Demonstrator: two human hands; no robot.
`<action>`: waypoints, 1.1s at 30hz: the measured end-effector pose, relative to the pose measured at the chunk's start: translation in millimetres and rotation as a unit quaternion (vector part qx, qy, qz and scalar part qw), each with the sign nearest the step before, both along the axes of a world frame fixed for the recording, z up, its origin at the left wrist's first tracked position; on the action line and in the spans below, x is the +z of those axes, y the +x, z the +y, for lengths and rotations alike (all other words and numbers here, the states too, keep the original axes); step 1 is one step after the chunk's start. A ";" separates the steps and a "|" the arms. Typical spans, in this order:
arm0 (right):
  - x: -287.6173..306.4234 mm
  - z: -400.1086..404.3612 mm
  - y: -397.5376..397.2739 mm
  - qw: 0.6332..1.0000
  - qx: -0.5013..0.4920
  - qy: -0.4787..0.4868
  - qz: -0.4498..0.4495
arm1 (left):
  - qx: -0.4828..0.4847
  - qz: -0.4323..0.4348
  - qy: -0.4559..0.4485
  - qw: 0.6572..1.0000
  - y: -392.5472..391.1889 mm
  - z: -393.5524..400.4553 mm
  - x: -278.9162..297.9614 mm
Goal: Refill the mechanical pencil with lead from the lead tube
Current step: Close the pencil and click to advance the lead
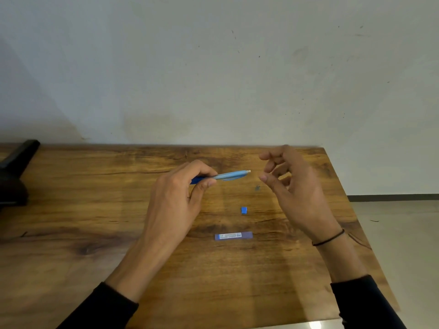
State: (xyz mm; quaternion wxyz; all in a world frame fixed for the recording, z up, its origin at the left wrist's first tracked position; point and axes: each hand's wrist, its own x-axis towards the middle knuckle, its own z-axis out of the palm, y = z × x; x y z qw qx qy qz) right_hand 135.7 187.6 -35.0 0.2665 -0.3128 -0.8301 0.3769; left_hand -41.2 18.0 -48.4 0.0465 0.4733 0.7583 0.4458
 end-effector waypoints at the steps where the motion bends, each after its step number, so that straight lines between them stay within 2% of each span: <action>1: -2.8 1.8 2.1 0.998 0.000 0.039 -0.046 | 0.003 -0.002 -0.002 1.000 -0.4 0.2 -0.2; 5: -16.0 0.0 1.1 0.981 0.036 0.077 -0.175 | 0.016 -0.017 -0.009 1.000 -1.9 1.3 -1.2; 10: -21.3 -4.3 -5.2 0.972 0.038 0.123 -0.199 | 0.015 -0.023 -0.010 1.000 -2.3 -0.5 -1.8; 12: -22.2 -2.6 -6.9 0.982 0.014 0.102 -0.159 | 0.016 -0.019 -0.017 1.000 -2.6 -0.6 -1.3; 15: -11.9 -1.6 -10.5 0.999 -0.038 -0.025 -0.005 | 0.015 -0.016 -0.023 0.999 -3.1 -1.4 -0.1; 17: -2.8 -4.1 -12.7 0.990 -0.032 -0.101 0.094 | 0.015 -0.015 -0.024 1.000 -3.2 -1.6 0.8; 19: 2.3 -7.1 -14.5 0.980 -0.010 -0.137 0.143 | 0.015 -0.014 -0.027 0.999 -3.2 -1.2 1.0; 25: 2.4 -10.9 -17.5 0.974 0.034 -0.158 0.159 | 0.016 -0.012 -0.029 0.999 -3.7 -1.6 -0.4; 33: 0.6 -9.8 -17.6 0.973 0.042 -0.159 0.163 | 0.015 -0.007 -0.019 1.000 -3.0 -1.1 -1.6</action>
